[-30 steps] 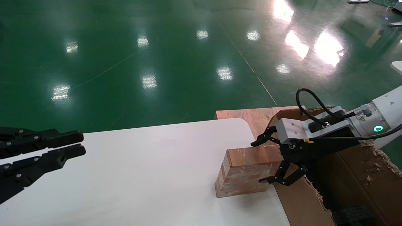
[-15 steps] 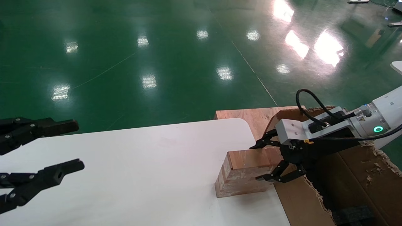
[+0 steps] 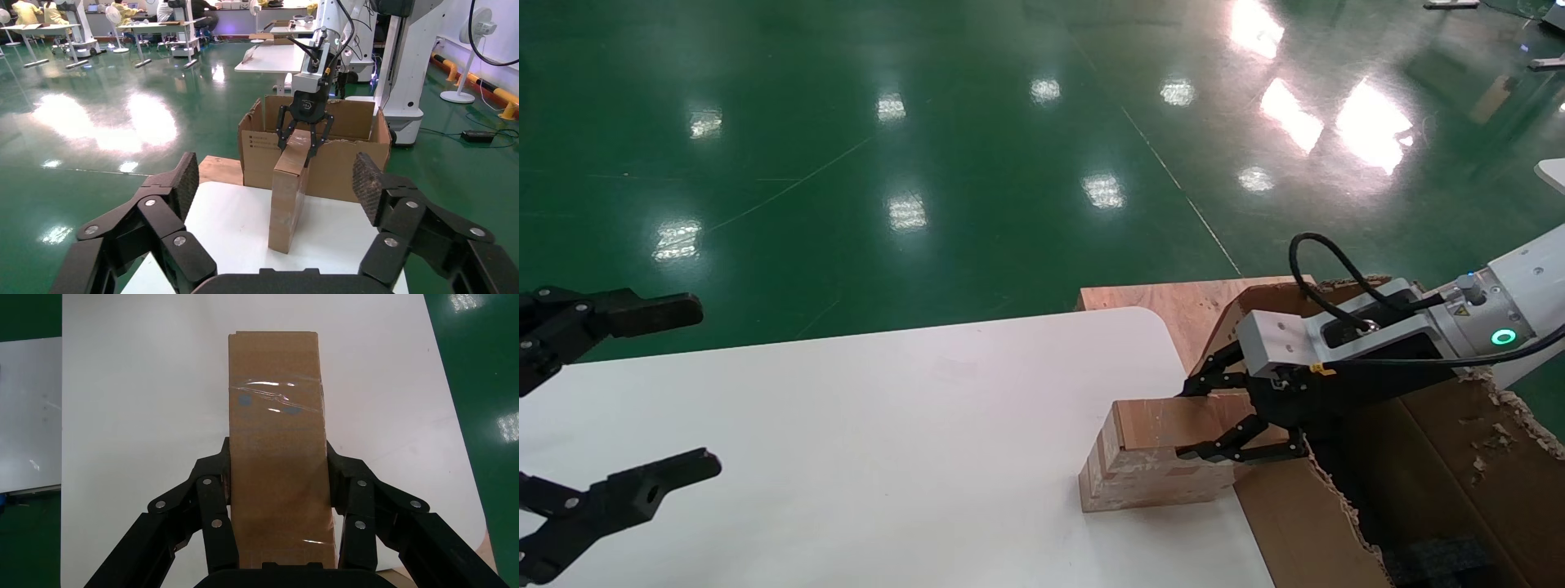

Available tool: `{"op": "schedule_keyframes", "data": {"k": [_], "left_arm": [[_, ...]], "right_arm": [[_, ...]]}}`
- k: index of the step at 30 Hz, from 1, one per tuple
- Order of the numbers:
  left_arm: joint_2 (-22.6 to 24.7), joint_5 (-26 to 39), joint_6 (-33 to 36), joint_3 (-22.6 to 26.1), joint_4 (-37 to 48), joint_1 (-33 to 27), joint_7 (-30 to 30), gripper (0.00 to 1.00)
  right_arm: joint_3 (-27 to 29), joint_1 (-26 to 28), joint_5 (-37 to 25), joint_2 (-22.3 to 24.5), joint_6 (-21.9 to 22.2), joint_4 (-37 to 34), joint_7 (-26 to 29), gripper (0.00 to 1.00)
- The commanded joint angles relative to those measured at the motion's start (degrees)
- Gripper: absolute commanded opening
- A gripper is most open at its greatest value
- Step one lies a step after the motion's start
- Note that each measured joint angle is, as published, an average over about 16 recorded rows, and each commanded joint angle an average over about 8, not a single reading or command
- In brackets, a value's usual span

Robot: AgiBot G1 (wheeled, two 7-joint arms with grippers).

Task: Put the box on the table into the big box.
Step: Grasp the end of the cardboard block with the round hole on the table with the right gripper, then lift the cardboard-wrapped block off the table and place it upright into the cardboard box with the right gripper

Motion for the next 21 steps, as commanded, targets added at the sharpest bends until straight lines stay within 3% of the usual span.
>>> {"op": "schedule_keyframes", "data": {"k": [1, 7, 15, 21], "left_arm": [[0.0, 0.0, 0.0, 0.0, 0.0, 0.0, 0.0, 1.00], [0.0, 0.0, 0.0, 0.0, 0.0, 0.0, 0.0, 1.00], [0.0, 0.0, 0.0, 0.0, 0.0, 0.0, 0.0, 1.00], [0.0, 0.0, 0.0, 0.0, 0.0, 0.0, 0.0, 1.00]], "right_arm": [[0.0, -0.3, -0.1, -0.1, 0.2, -0.1, -0.2, 0.00], [-1.1, 4.2, 3.8, 2.6, -0.1, 6.7, 9.1, 0.00], [1.0, 18.7, 10.0, 12.9, 0.5, 16.5, 26.4, 0.00], [4.6, 32.1, 3.1, 20.4, 0.8, 24.2, 36.2, 0.00]]}}
